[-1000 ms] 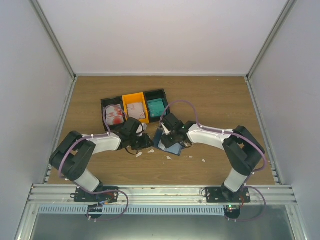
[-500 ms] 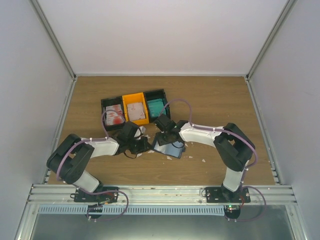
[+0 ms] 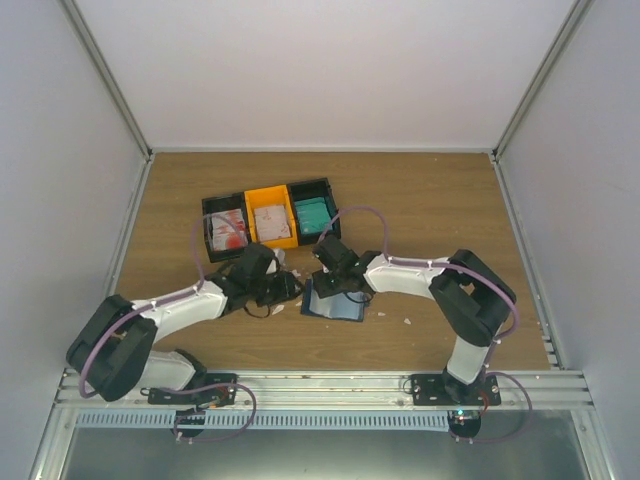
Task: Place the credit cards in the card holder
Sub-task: Open the card holder at the center of the board.
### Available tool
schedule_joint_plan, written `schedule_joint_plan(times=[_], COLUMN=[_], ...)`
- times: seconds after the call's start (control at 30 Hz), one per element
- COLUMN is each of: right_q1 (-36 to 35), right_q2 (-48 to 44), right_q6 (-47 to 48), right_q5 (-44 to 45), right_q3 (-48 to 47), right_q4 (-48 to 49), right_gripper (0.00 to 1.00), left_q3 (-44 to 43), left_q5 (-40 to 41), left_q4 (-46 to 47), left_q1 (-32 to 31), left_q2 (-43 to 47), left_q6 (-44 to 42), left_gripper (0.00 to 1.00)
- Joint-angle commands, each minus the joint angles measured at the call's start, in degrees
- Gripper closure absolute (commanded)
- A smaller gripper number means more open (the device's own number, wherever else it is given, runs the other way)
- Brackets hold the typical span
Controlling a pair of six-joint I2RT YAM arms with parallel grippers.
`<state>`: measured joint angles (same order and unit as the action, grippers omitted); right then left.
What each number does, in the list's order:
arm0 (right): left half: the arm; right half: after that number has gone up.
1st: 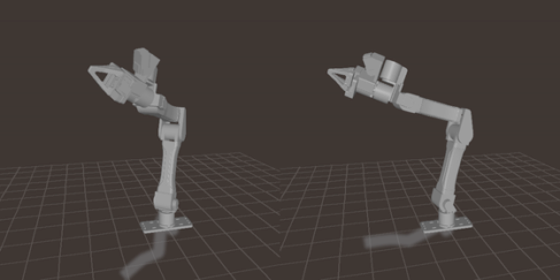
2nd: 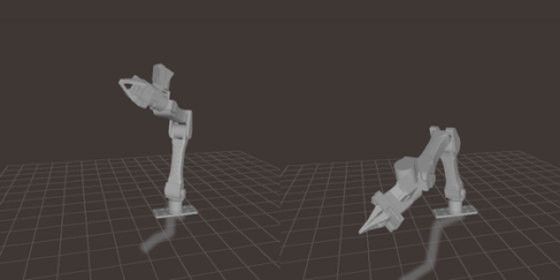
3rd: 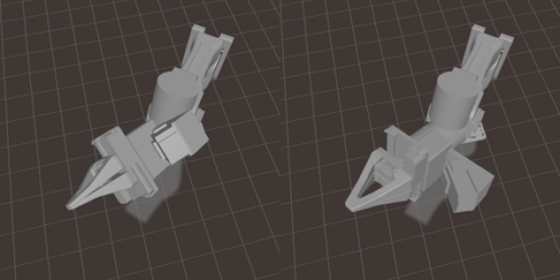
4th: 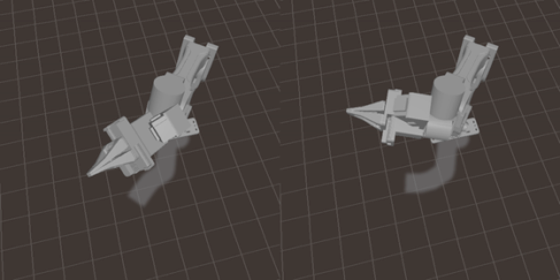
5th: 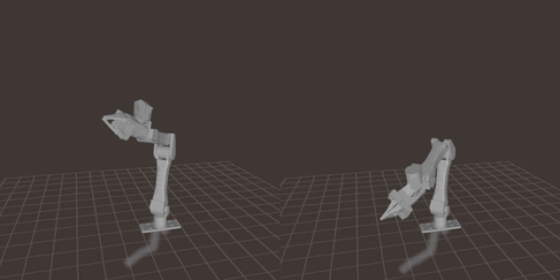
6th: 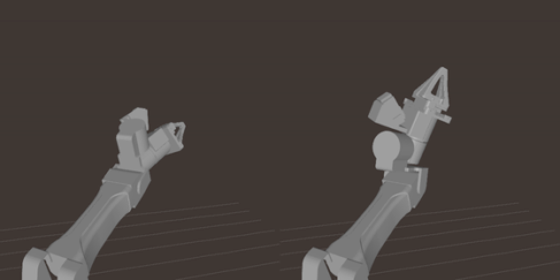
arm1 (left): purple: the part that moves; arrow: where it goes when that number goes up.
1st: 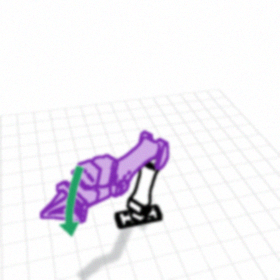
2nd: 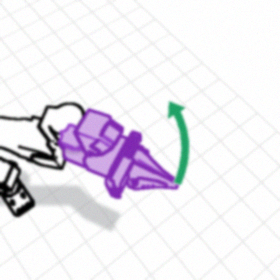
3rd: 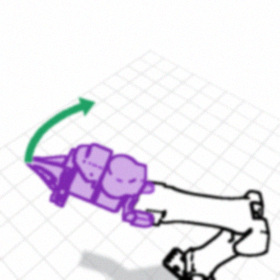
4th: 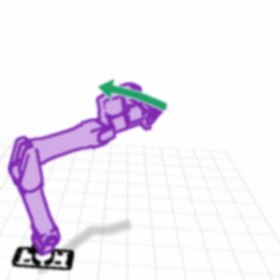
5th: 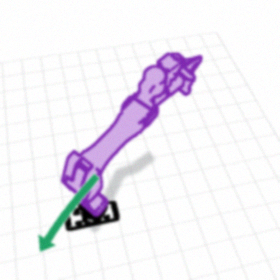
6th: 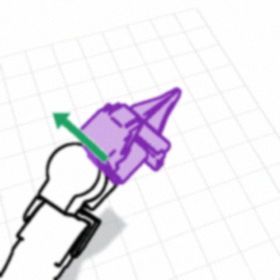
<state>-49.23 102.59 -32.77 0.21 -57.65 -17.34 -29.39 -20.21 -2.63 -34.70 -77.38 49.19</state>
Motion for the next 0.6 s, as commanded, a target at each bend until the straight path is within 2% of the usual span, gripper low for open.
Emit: schedule_joint_plan(times=[0.0,0.17,0.3,0.57], right_q1=[-0.51,-0.51,-0.51,-1.21], right_q2=[-0.33,-1.51,-2.63,-6.93], right_q6=[3.8,6.36,4.87,-1.03], right_q5=[-3.83,-3.76,-4.55,-4.56], right_q3=[3.63,3.36,2.89,3.37], right_q4=[1.31,1.92,2.89,-0.21], right_gripper=[0.56,0.54,0.54,0.51], left_q3=[-9.38,-21.08,-31.01,-37.33], left_q5=[9.3,9.79,10.26,11.64], left_q4=[-11.98,-21.77,-28.08,-29.58], left_q1=[1.58,4.4,6.2,9.71], left_q2=[4.62,4.41,-0.04,-4.79], left_q6=[-7.97,-19.74,-31.05,-37.93], left_gripper=[0.53,0.52,0.57,0.6])
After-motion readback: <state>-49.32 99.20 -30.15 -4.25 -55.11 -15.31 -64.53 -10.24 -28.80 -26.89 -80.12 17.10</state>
